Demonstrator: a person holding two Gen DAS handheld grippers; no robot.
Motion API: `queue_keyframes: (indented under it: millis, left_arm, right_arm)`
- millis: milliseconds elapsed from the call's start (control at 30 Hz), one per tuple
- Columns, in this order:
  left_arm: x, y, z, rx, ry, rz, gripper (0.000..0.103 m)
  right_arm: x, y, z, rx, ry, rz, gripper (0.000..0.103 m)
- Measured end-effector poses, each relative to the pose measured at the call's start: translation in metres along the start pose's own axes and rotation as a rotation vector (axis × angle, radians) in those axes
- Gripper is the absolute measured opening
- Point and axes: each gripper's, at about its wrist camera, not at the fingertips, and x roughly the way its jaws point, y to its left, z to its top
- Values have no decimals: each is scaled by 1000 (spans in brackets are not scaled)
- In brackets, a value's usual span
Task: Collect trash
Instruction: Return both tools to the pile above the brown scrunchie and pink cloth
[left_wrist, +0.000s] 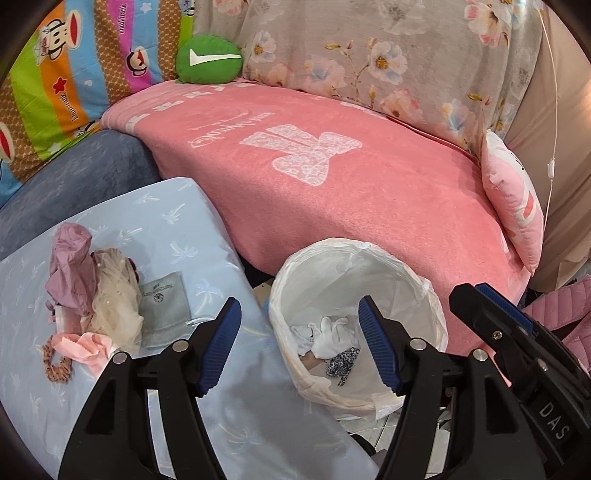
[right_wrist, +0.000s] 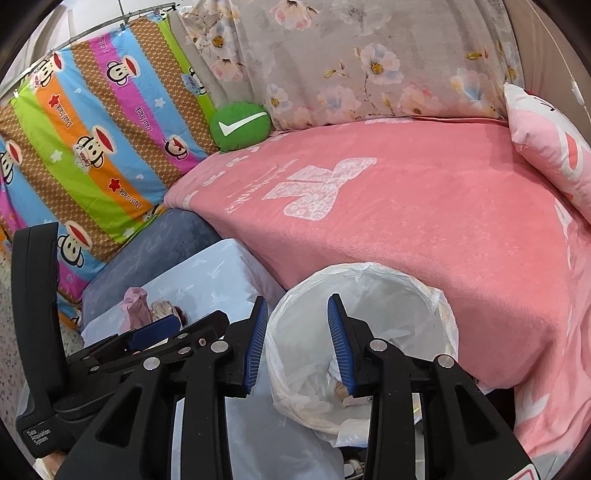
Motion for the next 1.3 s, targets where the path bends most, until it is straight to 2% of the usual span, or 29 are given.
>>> queue_keyframes:
  millis: [200,267,333,600,800,1300]
  left_arm:
    - [-5,24,-7,-42,-4,29,63]
    - [-6,36,-10,-63,0,44,71]
    - [-8,49,-14,-91,1,61,75]
    - [-15,105,-29,-198,9,125,75]
    - [-25,143,-45,-248,6,202,75]
    - [-37,244,-93,-413,50,332,75]
  right_arm:
    - [8,21,-9,-27,29,21,38]
    - [12,29,-13,-36,40,28,38]
    - [15,36,-16,-44,50,35,39]
    - [28,74,-29,-93,86,71,44]
    - [37,110,-41,-141,111,106,50]
    - [80,191,-87,-242,217,182,50]
